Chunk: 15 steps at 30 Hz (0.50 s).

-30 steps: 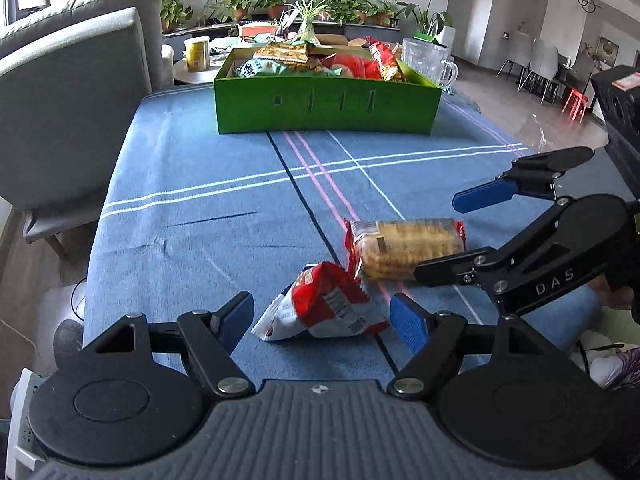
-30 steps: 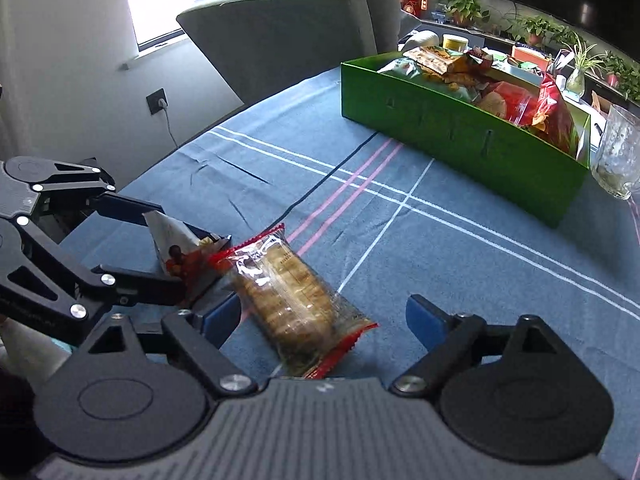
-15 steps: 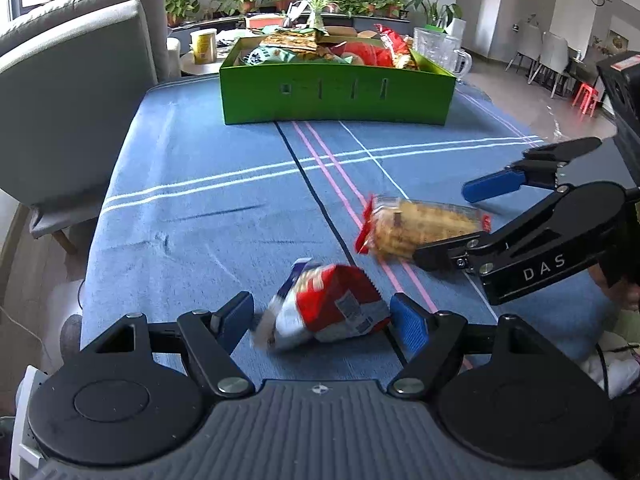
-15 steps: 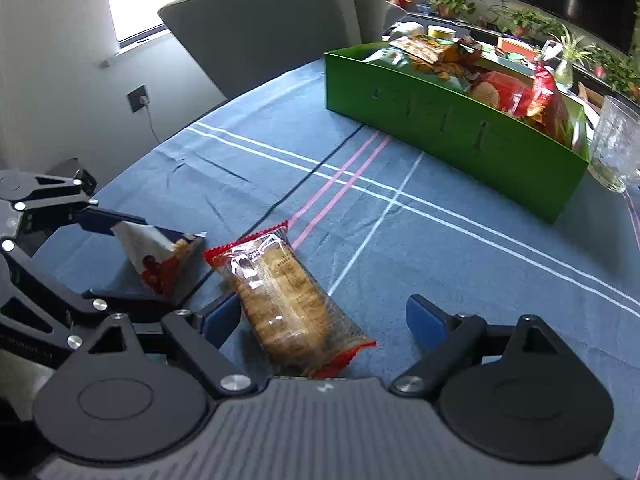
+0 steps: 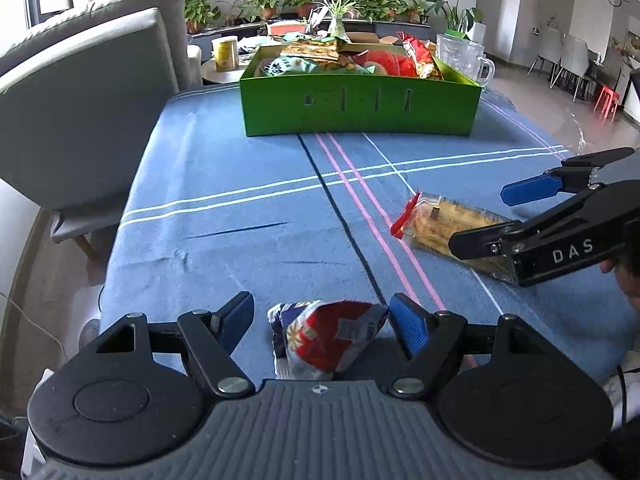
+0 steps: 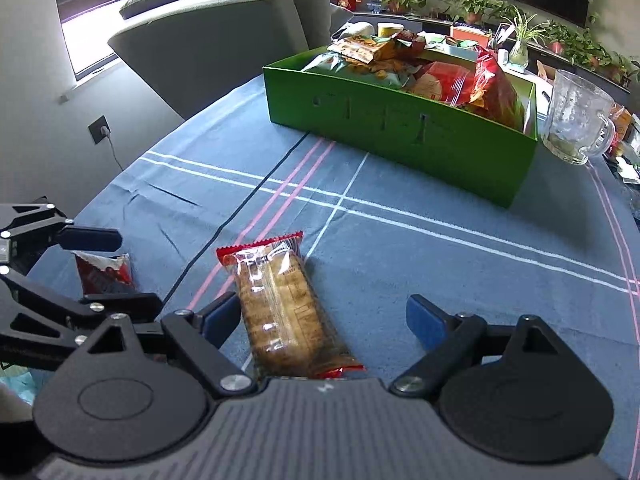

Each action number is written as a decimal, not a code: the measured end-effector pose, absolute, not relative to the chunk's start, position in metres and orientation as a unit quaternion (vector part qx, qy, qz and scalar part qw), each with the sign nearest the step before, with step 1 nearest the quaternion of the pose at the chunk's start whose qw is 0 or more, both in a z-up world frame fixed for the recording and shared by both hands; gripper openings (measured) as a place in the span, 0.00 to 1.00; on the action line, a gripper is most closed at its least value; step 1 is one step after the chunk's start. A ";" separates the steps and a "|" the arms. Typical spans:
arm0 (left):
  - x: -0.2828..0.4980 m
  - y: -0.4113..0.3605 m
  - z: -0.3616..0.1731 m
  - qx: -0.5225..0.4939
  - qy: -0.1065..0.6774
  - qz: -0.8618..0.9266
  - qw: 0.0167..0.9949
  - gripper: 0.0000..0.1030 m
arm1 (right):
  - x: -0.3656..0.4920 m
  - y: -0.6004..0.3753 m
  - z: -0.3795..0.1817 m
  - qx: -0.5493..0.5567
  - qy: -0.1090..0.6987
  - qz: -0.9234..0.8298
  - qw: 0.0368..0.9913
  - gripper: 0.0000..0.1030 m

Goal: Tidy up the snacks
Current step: 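Grasp the wrapped biscuit pack with the right gripper while the left approaches the chip bag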

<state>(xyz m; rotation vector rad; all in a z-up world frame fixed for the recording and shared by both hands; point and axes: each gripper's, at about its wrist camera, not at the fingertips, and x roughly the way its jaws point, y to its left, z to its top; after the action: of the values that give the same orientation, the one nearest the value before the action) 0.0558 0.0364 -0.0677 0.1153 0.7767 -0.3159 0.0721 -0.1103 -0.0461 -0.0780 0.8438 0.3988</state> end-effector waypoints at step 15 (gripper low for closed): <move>0.051 0.041 -0.075 0.054 0.389 -0.161 0.905 0.66 | 0.070 -0.108 -0.045 -0.035 0.407 0.199 0.891 0.85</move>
<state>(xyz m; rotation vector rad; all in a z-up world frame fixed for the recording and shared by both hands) 0.0514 0.0408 -0.0753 0.1112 0.8040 -0.3322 0.0700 -0.1084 -0.0453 -0.0718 0.8455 0.4141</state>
